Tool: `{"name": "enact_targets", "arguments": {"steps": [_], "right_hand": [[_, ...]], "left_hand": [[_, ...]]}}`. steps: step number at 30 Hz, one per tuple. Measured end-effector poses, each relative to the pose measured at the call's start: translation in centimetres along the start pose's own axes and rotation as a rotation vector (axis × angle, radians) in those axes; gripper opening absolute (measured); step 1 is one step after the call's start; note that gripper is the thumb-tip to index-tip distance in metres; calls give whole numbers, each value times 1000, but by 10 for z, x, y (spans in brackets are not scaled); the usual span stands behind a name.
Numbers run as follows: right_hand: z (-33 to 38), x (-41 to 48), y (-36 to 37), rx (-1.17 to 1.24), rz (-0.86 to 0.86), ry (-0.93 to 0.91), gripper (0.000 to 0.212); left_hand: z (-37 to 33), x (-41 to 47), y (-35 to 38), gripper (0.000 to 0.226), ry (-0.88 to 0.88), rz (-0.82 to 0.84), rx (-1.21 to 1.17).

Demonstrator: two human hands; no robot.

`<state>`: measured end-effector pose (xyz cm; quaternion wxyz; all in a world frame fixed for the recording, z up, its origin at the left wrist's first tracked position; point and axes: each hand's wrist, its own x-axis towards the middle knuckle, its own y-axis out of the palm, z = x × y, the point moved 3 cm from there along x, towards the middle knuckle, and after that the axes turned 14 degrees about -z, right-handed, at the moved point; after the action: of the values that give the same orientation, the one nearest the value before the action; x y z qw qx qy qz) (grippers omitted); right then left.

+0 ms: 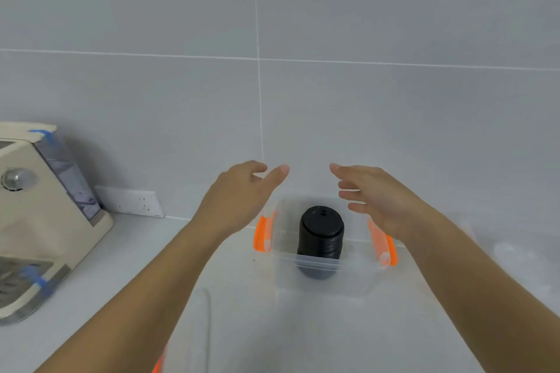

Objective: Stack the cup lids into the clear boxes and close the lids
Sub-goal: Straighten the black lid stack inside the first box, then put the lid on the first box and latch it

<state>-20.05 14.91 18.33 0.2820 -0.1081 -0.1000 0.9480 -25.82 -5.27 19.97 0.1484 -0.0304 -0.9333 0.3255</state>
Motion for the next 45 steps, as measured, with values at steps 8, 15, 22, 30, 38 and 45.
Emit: {"name": "enact_targets", "arguments": {"steps": [8,15,22,30,38,45], "right_hand": [[-4,-58,55,-36,52,-185,55],[-65,-98,141,-129,156,-346,65],[-145,-122,201,-419,241,-320,82],[-202,-147,232,-581,282,-78,93],[-196,-168,235,-530,368,-22,88],[-192,-177,235,-207,412,146,95]], "left_hand": [[33,-71,-71,48,339,-551,201],[110,-115,-106,58,224,-665,314],[206,-159,-104,65,-119,-558,450],[285,-206,-74,85,-599,-345,489],[297,-217,-46,79,-669,-224,318],[290,-218,-47,61,-713,-347,37]]}}
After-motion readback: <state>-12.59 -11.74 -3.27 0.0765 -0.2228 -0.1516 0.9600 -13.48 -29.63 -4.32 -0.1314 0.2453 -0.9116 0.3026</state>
